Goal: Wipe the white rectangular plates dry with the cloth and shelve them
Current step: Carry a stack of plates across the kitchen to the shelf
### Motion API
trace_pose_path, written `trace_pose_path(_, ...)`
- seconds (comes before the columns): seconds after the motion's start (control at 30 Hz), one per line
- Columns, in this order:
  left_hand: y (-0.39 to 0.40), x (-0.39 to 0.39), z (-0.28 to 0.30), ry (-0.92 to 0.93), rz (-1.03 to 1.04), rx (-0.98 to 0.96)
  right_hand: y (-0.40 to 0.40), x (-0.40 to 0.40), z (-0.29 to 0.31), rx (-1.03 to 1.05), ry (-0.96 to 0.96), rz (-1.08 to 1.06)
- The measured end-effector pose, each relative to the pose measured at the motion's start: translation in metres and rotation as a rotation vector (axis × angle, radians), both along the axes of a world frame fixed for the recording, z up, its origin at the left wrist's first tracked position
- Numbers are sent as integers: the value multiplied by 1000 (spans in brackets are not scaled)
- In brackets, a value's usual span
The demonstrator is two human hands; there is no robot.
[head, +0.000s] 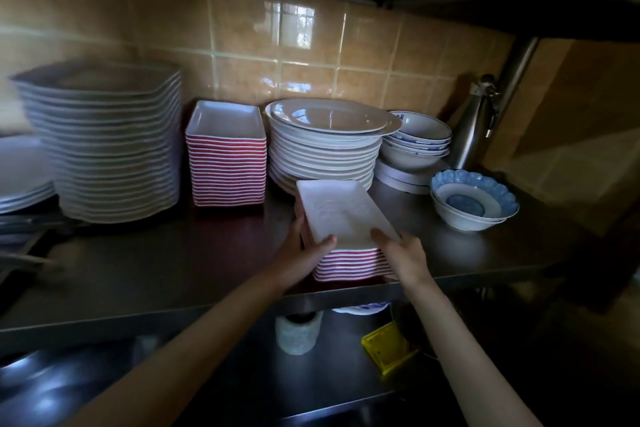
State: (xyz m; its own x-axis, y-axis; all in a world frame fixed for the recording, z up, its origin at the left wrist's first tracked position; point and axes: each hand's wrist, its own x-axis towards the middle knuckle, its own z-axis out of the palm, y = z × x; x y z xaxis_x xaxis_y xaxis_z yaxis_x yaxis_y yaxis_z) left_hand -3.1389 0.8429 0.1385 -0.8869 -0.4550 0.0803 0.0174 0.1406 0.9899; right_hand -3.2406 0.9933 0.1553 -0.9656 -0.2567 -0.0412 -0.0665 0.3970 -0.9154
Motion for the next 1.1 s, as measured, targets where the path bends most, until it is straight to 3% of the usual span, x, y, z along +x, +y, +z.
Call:
trace_pose_path(0.3, 8, -5, -5, 80, 93, 156, -5, -1, -8, -157, -90, 32)
trace_pose_path(0.53, 3, 1, 4, -18, 119, 489, -15, 18, -7, -339, -141, 15)
trace_pose_path(1.1, -14, 45, 24, 161, 194, 297, -42, 70, 10, -515, -28, -54)
